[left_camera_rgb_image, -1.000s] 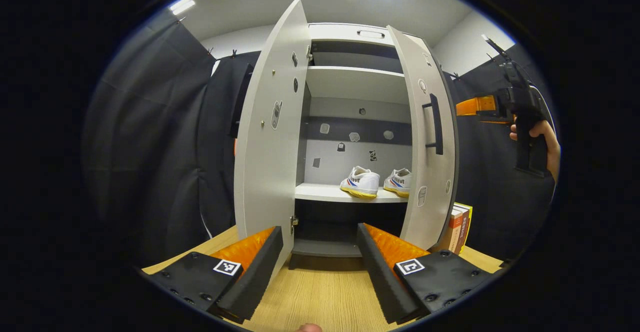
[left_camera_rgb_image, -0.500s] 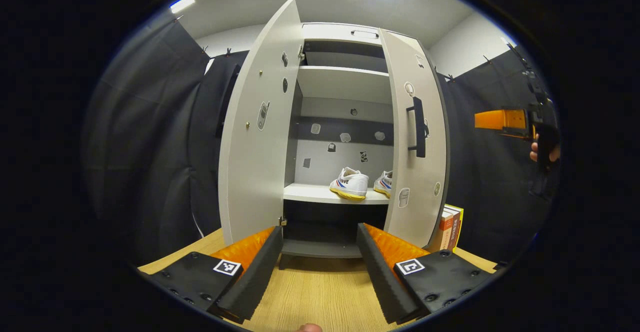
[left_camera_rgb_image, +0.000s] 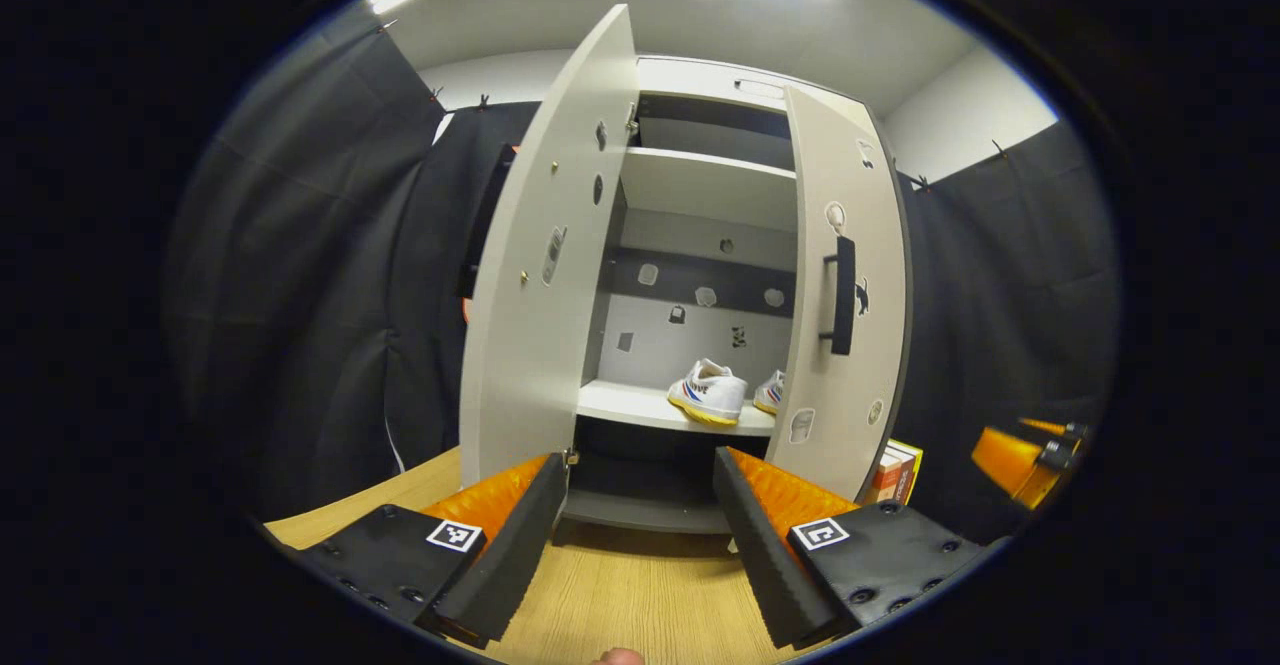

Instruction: Grab one shoe with the right hand and put it into the shoe cabinet, grab the other shoe with the left hand and put it into the shoe cabinet; then close the right door with the right hand and the left door with the left hand.

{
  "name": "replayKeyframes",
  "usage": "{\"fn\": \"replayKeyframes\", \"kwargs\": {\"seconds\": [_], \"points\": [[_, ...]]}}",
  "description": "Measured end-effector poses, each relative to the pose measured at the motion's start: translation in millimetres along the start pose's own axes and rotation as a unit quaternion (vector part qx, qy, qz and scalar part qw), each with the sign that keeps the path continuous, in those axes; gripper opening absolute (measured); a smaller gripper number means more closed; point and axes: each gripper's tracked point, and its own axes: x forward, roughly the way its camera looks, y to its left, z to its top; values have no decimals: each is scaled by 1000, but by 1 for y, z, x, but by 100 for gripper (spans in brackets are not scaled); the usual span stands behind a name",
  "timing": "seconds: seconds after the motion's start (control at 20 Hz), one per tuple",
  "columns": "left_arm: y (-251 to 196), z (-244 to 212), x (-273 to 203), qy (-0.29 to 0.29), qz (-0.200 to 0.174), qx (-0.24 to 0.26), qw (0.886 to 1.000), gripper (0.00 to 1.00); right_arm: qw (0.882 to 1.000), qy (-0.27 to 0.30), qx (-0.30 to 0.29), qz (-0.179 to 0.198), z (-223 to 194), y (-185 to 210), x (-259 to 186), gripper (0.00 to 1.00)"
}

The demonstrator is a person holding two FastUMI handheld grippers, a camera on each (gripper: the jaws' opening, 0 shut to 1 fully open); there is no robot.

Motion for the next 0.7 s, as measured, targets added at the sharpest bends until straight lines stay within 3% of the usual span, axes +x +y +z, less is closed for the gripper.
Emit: {"fn": "replayKeyframes", "kwargs": {"seconds": [0.25, 0.3, 0.45, 0.7], "points": [[86, 80, 0, -55, 93, 4, 994, 94, 1000, 13, -7, 7, -8, -2, 11, 92], [107, 90, 1, -55, 118, 14, 991, 100, 1000, 14, -5, 9, -8, -1, 13, 92], [160, 118, 17, -63, 169, 30, 983, 94, 1000, 13, -7, 17, -6, 2, 18, 92], [197, 130, 80, -62, 170, 6, 983, 99, 1000, 9, -14, 23, 1, 3, 16, 92]]}}
